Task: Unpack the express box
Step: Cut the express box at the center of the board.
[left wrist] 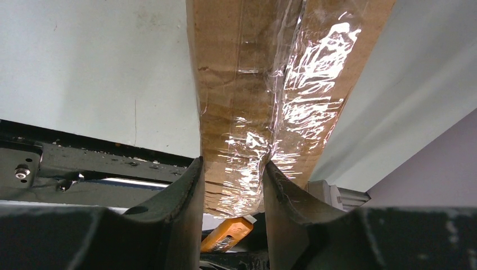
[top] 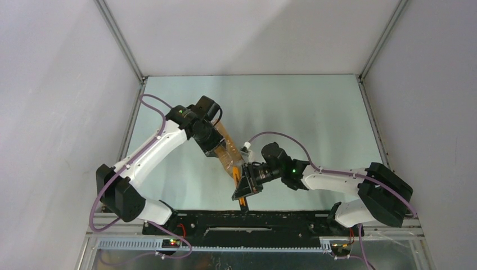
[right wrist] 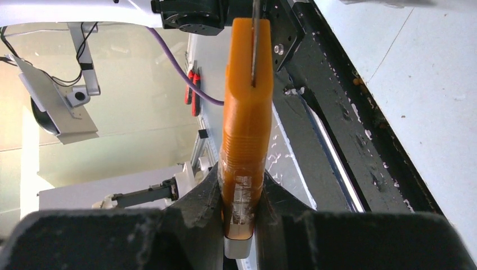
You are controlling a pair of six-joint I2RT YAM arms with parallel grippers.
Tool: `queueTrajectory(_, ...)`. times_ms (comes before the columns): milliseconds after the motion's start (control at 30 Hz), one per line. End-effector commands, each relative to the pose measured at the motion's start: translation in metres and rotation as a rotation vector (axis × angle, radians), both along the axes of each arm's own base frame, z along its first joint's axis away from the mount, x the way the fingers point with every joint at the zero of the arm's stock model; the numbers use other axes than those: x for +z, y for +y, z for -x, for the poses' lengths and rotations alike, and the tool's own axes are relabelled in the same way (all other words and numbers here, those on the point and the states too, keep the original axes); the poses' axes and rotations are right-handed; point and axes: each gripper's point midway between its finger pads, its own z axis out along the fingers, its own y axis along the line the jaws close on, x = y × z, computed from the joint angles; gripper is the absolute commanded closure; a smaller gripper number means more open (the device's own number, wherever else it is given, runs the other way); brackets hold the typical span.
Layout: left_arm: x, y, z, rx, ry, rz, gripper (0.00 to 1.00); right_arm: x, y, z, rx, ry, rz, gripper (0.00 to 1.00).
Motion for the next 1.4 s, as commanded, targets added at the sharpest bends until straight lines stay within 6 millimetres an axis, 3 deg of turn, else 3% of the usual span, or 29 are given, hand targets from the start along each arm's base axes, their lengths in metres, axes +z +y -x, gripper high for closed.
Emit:
queueTrajectory(0, 0.025, -0.033, -0.024, 0.047, -0.095, 0.185, 1.00, 0.018, 0.000, 0.030, 0.146, -0.007, -0.041, 1.00)
queueTrajectory(233, 0.023, -0.046, -0.007, 0.044, -0.082, 0.229, 1.00, 0.016, -0.006, -0.011, 0.060, -0.050, -0.010, 1.00)
queueTrajectory(333, 0.023, -0.047, -0.006, 0.052, -0.084, 0.243, 1.00, 0.016, -0.005, -0.019, 0.050, -0.063, -0.001, 1.00)
queueTrajectory(467, 0.028, -0.048, -0.007, 0.061, -0.098, 0.256, 1.00, 0.009, -0.002, -0.015, 0.057, -0.048, 0.018, 1.00)
queueTrajectory(667, 0.028, -0.045, -0.014, 0.109, -0.105, 0.286, 1.00, 0.016, 0.008, 0.005, 0.099, -0.043, -0.008, 1.00)
queueTrajectory(833, 0.036, -0.036, -0.020, 0.138, -0.126, 0.296, 1.00, 0.011, 0.006, 0.017, 0.105, -0.034, 0.007, 1.00)
queueTrajectory(967, 0.038, -0.042, -0.015, 0.133, -0.115, 0.326, 1.00, -0.002, 0.004, 0.011, 0.077, -0.036, 0.045, 1.00)
queueTrajectory(1200, 0.053, -0.051, 0.000, 0.125, -0.138, 0.410, 1.00, -0.011, 0.001, -0.016, 0.022, -0.037, 0.052, 1.00)
queueTrajectory(1367, 0.064, -0.051, 0.001, 0.121, -0.171, 0.441, 1.00, -0.017, -0.003, -0.019, 0.034, -0.031, 0.062, 1.00)
